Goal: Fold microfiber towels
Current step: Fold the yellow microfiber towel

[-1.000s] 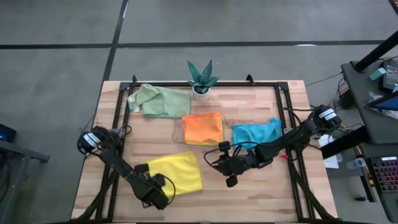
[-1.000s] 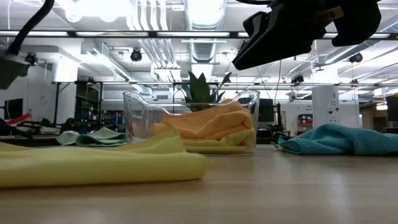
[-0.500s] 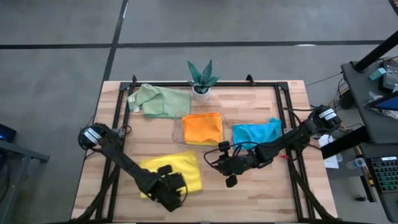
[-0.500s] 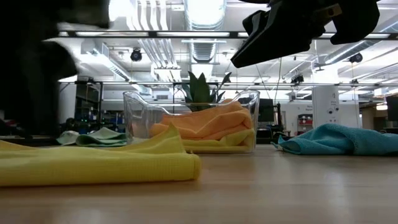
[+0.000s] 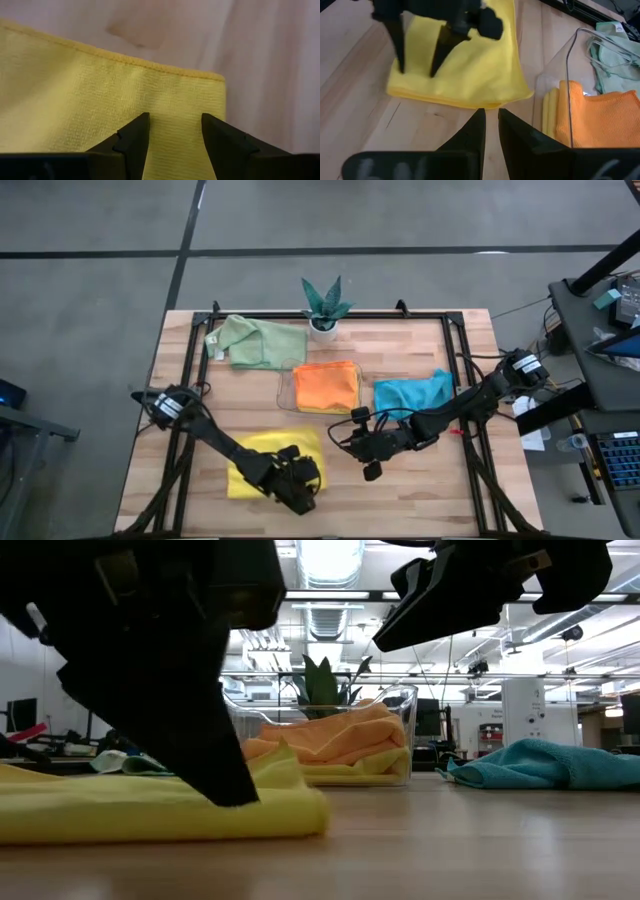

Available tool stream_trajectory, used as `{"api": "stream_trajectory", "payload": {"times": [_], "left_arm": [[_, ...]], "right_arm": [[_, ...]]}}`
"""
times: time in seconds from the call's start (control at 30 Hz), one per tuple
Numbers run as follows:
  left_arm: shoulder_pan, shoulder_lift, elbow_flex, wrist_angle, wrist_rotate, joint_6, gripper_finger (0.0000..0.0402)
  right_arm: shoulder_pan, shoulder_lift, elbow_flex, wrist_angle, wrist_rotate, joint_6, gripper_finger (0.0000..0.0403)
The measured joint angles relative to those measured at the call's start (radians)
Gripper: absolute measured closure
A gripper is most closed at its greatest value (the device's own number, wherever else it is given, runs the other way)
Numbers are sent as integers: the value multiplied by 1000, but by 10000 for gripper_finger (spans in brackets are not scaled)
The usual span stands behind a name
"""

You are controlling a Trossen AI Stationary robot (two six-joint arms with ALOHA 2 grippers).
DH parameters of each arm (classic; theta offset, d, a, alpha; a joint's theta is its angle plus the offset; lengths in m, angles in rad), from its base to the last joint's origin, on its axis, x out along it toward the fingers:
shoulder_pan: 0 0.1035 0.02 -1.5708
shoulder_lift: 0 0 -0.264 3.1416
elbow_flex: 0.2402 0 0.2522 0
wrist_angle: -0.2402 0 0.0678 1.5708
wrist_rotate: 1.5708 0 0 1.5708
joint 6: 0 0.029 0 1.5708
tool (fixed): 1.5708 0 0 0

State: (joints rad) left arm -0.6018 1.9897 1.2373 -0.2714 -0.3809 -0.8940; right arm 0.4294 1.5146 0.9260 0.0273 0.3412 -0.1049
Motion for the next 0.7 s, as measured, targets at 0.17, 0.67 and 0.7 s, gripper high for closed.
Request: {"api": "stream_trajectory", "payload": {"times": [0.17, 0.67, 0.7], "left_arm": [[7, 34, 9, 131, 4, 62, 236], [14, -44, 23, 100, -16, 194, 236], [11, -55, 22, 73, -12, 193, 236]], "right_arm": [[0, 0, 0, 0, 0, 0, 360], [-1, 0, -11, -22, 0, 253, 360], [-2, 4, -14, -21, 0, 297, 360]]}}
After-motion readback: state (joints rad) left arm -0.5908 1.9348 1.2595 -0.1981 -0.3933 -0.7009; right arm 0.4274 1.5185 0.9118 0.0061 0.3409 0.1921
